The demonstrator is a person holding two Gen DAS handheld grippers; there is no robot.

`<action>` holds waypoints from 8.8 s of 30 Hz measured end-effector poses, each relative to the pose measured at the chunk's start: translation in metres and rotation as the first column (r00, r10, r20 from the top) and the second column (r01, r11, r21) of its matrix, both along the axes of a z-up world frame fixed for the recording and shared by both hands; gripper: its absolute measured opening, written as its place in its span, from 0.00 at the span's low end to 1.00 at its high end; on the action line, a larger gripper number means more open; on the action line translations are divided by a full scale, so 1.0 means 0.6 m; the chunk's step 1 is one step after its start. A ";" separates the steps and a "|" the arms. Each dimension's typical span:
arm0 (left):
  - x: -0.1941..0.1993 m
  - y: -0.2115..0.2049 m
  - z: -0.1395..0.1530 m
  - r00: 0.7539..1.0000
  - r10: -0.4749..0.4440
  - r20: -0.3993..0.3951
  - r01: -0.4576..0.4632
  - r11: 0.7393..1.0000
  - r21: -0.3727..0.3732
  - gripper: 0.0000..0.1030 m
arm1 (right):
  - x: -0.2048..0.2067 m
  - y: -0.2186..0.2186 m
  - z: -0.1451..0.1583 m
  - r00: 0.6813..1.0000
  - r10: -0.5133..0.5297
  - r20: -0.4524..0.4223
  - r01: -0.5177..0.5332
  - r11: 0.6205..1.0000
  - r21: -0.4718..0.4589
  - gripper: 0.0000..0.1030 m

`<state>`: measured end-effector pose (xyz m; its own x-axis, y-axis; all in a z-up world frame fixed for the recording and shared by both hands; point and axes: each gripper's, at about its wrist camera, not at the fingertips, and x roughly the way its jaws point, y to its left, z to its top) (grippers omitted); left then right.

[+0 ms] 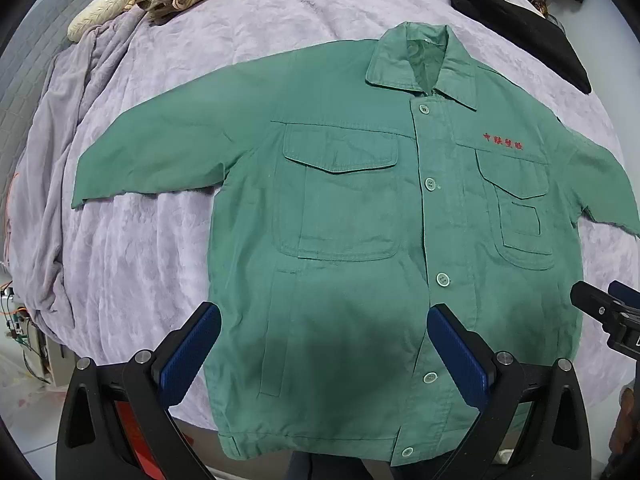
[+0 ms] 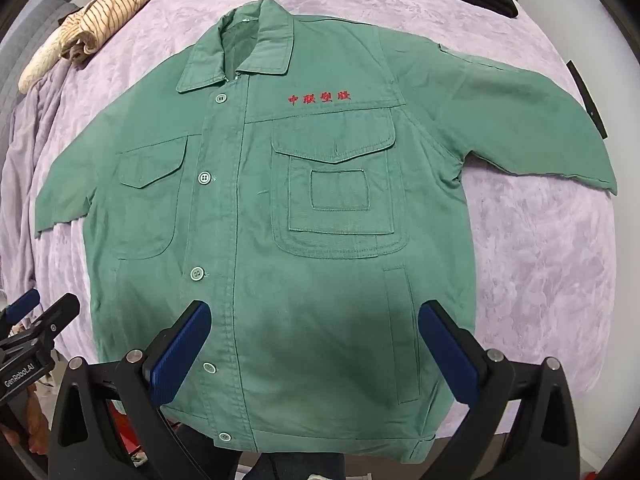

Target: Fold large clothes

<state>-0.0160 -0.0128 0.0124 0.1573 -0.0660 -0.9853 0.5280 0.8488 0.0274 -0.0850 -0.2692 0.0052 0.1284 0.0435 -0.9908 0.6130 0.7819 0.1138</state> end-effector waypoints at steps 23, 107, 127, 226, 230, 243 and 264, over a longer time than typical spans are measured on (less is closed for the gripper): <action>0.002 -0.015 0.001 1.000 -0.004 -0.005 0.004 1.000 0.002 1.00 | 0.007 -0.016 0.002 1.000 0.011 -0.001 -0.011 1.000 -0.005 1.00; -0.014 -0.028 0.024 0.999 0.015 0.029 -0.015 1.000 0.026 1.00 | 0.002 -0.017 0.002 1.000 0.011 0.027 -0.012 1.000 0.027 1.00; -0.017 -0.010 0.021 0.999 0.018 0.034 -0.019 0.999 0.028 1.00 | 0.000 -0.009 -0.002 0.999 0.002 0.034 -0.003 0.999 0.032 1.00; 0.286 0.069 -0.235 0.948 0.073 0.310 -0.099 0.993 0.067 1.00 | 0.141 -0.188 -0.198 0.855 -0.369 0.364 0.255 0.911 0.324 0.35; 0.287 0.073 -0.218 0.958 0.001 0.285 -0.032 0.994 0.102 1.00 | 0.023 -0.239 -0.254 0.735 -0.612 0.292 0.408 0.743 0.530 0.41; 0.311 0.022 -0.178 0.969 0.022 0.245 -0.027 1.000 0.016 1.00 | 0.112 -0.180 -0.226 0.818 -0.483 0.311 0.301 0.821 0.485 0.06; 0.240 0.007 -0.147 0.992 -0.023 0.123 0.007 0.992 0.124 1.00 | 0.011 -0.129 -0.196 0.905 -0.380 0.192 0.286 0.876 0.388 0.20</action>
<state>0.1280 -0.0086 -0.0758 0.2782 0.0510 -0.9592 0.5267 0.8270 0.1967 -0.0782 -0.3466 -0.1126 0.4412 0.2822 -0.8519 0.7425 0.4183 0.5231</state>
